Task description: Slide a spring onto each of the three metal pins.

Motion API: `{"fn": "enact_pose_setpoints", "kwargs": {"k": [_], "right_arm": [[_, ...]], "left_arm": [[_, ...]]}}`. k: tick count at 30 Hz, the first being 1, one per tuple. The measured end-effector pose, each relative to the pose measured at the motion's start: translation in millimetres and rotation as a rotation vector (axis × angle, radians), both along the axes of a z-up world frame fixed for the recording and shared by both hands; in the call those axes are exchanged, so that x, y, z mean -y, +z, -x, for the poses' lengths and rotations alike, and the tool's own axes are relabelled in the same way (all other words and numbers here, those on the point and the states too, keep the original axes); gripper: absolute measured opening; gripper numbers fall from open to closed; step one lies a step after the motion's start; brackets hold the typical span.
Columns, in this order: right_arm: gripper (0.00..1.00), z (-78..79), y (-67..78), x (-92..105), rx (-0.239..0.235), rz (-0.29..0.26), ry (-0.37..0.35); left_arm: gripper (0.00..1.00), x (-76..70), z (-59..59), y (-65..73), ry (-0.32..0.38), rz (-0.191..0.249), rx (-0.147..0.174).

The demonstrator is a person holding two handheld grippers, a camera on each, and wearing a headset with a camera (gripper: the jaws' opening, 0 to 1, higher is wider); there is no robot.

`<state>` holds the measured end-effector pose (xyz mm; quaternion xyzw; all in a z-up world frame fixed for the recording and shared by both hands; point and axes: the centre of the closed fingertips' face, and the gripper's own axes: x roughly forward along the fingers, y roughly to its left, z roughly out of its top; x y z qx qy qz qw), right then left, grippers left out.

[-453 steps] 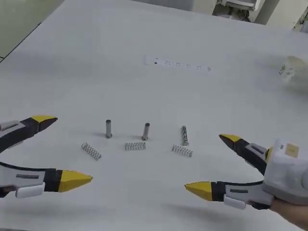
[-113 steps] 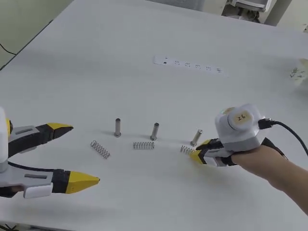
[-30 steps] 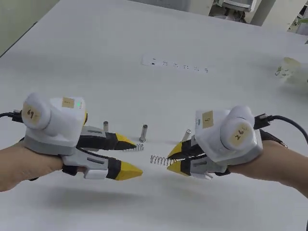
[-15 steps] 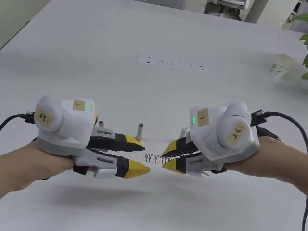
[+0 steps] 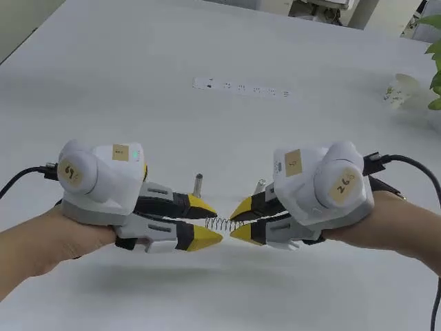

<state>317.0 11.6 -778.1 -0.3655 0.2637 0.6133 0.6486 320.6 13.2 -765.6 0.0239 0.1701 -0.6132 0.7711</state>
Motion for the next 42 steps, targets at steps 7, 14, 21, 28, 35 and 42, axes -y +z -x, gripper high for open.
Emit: {"fn": "enact_pose_setpoints", "kwargs": {"k": [7,14,21,28,35,42], "right_arm": [[0.08,0.8,2.2,-0.5,0.006,-0.003,0.008],[0.08,2.5,0.6,-0.1,0.005,-0.001,0.011],[0.08,3.5,0.5,-0.2,0.005,-0.009,0.014],[0.08,3.4,0.7,-0.1,0.008,-0.011,0.013],[0.08,4.5,1.7,-0.9,0.002,-0.019,0.007],[0.11,2.8,2.0,2.1,0.004,-0.023,-0.013]], "left_arm": [[0.09,1.6,1.4,-0.8,-0.008,-0.002,-0.001],[0.07,3.8,2.1,0.9,-0.008,0.007,0.008],[0.04,3.6,3.0,0.8,-0.013,0.005,0.009],[0.03,3.2,5.5,1.9,-0.033,0.000,0.025],[0.02,2.4,7.4,3.3,-0.054,-0.007,0.040],[0.02,3.6,9.0,3.6,-0.064,-0.008,0.034]]}}
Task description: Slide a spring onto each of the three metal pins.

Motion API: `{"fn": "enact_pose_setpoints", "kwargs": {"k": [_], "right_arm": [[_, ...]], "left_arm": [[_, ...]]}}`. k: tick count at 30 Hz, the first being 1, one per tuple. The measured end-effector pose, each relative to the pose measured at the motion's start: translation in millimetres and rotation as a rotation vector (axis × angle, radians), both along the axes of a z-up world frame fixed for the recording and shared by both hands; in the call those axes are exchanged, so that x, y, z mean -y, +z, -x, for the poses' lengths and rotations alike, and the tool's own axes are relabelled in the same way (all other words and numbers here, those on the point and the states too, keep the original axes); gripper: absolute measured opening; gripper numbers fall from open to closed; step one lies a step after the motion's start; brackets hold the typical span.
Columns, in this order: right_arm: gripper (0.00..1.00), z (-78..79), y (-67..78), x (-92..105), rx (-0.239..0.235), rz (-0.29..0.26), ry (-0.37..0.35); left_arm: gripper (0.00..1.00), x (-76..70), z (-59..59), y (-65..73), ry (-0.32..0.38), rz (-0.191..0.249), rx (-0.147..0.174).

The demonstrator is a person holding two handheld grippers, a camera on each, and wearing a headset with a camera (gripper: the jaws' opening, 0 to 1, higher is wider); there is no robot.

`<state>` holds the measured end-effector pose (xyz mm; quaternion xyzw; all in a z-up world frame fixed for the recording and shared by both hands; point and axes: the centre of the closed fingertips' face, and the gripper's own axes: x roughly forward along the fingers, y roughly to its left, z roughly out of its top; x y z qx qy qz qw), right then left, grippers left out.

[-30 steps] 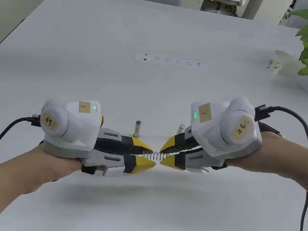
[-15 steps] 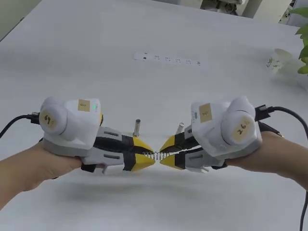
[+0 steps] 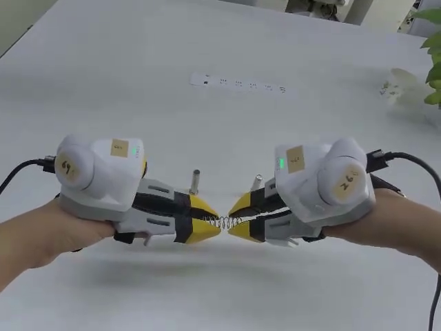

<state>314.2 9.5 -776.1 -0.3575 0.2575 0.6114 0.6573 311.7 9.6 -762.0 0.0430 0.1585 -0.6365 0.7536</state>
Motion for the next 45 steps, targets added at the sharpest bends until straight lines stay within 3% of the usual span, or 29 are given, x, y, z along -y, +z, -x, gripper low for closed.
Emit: {"fn": "enact_pose_setpoints", "kwargs": {"k": [3,11,26,37,45], "right_arm": [[0.14,-1.2,-0.5,3.3,0.008,0.002,-0.006],[0.14,4.4,-9.9,8.9,-0.026,-0.009,-0.015],[0.08,14.8,-15.8,6.8,-0.049,-0.020,0.009],[0.07,13.5,-12.6,5.3,-0.010,-0.019,0.027],[0.07,14.4,-1.0,1.2,0.024,-0.038,0.051]], "left_arm": [[0.02,-0.9,1.4,-2.2,-0.008,-0.010,-0.002],[0.02,-2.4,5.6,-3.9,-0.032,-0.027,0.002],[0.02,0.5,12.5,-10.1,-0.074,-0.063,0.009],[0.02,-1.5,10.4,-13.5,-0.076,-0.080,0.013],[0.02,-3.7,11.1,-18.2,-0.077,-0.107,0.024]]}}
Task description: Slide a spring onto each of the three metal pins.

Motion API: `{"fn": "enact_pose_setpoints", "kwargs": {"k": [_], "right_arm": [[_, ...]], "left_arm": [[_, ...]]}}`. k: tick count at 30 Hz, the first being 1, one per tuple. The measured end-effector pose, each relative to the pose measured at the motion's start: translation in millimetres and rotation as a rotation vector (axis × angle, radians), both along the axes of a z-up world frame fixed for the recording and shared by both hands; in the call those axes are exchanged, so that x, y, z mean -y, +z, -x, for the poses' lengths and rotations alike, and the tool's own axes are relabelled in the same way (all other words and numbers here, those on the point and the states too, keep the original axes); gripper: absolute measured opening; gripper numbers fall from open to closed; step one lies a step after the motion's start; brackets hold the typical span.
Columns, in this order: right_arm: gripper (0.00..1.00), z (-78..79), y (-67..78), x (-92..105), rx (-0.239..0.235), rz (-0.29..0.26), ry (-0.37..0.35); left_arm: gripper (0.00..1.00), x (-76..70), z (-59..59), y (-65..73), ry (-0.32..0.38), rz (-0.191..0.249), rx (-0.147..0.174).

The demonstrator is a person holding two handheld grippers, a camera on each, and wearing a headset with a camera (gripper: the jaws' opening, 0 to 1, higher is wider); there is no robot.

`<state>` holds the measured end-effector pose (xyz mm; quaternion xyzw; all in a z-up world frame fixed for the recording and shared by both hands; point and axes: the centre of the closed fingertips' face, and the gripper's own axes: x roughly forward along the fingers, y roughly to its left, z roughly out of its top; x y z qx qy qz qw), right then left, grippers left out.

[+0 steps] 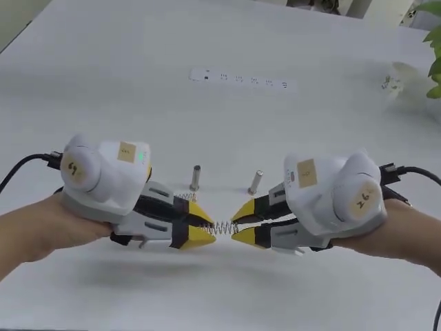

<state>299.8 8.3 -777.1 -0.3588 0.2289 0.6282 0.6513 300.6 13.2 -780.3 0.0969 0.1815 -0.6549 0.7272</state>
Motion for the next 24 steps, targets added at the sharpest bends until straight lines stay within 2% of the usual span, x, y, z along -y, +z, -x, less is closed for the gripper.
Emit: {"fn": "enact_pose_setpoints", "kwargs": {"k": [8,16,24], "right_arm": [[0.08,2.2,7.6,-5.3,0.013,-0.002,0.031],[0.08,2.2,19.9,-13.0,0.020,-0.021,0.051],[0.08,3.9,30.2,-23.1,-0.029,-0.081,0.036]], "left_arm": [[0.02,-0.6,1.8,-2.4,-0.009,-0.016,0.006],[0.02,-0.7,0.8,-0.2,-0.005,-0.012,0.011],[0.02,0.1,1.7,1.6,-0.005,-0.010,0.020]]}}
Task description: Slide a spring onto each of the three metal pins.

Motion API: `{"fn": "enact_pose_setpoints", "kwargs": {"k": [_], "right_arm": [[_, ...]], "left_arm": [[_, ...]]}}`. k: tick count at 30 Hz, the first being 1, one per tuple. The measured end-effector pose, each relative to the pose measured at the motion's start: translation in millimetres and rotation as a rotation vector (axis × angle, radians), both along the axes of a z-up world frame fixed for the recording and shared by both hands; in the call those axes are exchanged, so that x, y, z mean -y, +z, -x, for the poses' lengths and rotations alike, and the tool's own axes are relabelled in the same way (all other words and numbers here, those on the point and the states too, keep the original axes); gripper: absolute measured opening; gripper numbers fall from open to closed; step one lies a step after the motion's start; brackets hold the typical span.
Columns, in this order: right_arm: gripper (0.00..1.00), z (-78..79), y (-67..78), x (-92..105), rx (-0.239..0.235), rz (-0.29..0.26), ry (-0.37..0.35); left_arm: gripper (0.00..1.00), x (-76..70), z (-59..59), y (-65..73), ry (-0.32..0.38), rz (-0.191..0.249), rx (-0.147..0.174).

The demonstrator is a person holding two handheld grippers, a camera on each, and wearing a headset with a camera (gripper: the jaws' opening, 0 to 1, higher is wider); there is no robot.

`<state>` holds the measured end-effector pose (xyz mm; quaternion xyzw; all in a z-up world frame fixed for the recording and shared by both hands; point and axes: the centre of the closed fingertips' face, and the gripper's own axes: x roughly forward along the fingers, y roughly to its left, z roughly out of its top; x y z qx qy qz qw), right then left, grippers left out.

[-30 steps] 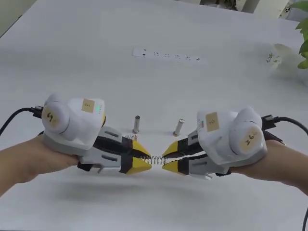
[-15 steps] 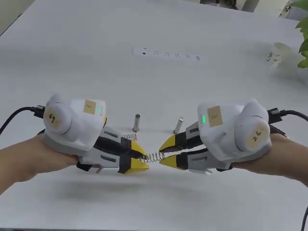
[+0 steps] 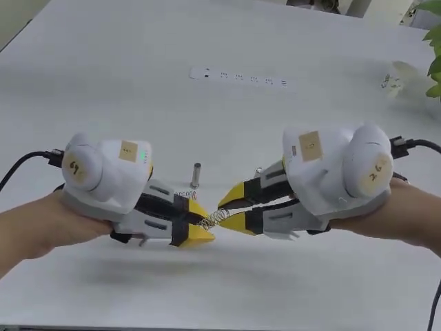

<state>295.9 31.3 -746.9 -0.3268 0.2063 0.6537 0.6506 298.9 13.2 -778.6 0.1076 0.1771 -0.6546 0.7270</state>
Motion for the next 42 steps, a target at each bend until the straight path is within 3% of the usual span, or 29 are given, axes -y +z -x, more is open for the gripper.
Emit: {"fn": "enact_pose_setpoints", "kwargs": {"k": [7,18,27,42], "right_arm": [[0.08,1.0,8.5,-10.0,-0.037,-0.073,-0.029],[0.08,1.4,13.3,-18.2,-0.025,-0.114,-0.026],[0.08,1.8,10.7,-19.0,-0.018,-0.132,-0.038],[0.07,-1.7,12.6,-20.9,0.003,-0.110,-0.021]], "left_arm": [[0.02,1.0,-0.5,2.9,0.003,0.012,-0.002],[0.02,4.3,-0.1,6.6,-0.002,0.019,0.001],[0.02,7.2,0.4,4.0,-0.006,0.009,0.000],[0.03,2.7,-3.2,5.5,0.023,0.013,-0.007]]}}
